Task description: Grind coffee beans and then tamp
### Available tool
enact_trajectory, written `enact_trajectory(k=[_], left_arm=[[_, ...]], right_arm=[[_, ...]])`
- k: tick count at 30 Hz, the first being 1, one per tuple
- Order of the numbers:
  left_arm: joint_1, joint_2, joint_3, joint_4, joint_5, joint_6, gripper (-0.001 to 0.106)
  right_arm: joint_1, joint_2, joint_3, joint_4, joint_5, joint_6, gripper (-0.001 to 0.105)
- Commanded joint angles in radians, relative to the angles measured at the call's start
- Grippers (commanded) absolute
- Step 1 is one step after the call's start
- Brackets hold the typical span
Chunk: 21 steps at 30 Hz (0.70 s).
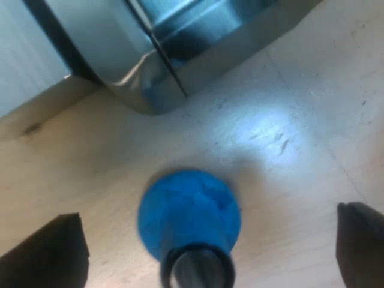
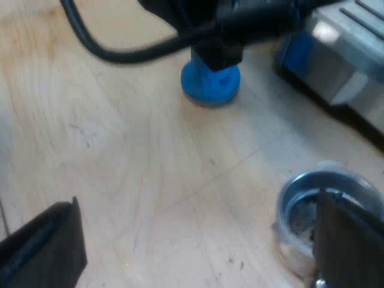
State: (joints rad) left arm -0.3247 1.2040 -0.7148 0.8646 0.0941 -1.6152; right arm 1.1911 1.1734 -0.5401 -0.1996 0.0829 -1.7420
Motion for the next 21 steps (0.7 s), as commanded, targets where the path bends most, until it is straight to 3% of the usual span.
enact_trajectory(k=[1,10,13,17,21], left_arm=[[-0.001,-0.234,-0.052,0.036,-0.08,0.006,0.084],[-0.001,-0.463,-0.127,0.058,-0.082,-0.003,0.084],[-0.001,-0.522,-0.164,0.058,-0.082,-0.04,0.084],[-0.001,-0.538,-0.21,0.058,-0.082,-0.072,0.084],[-0.001,-0.538,-0.25,0.079,-0.082,-0.072,0.084]], right_arm=[[0.0,-0.049,-0.076,0.184,0.02,-0.005,0.079],[0.0,-0.15,-0.304,0.635,0.081,0.051,0.079],[-0.004,-0.179,-0.394,0.794,0.162,0.072,0.079],[-0.064,-0.203,-0.464,0.916,0.171,0.119,0.079],[-0.213,-0.239,-0.519,1.014,0.118,0.138,0.079]])
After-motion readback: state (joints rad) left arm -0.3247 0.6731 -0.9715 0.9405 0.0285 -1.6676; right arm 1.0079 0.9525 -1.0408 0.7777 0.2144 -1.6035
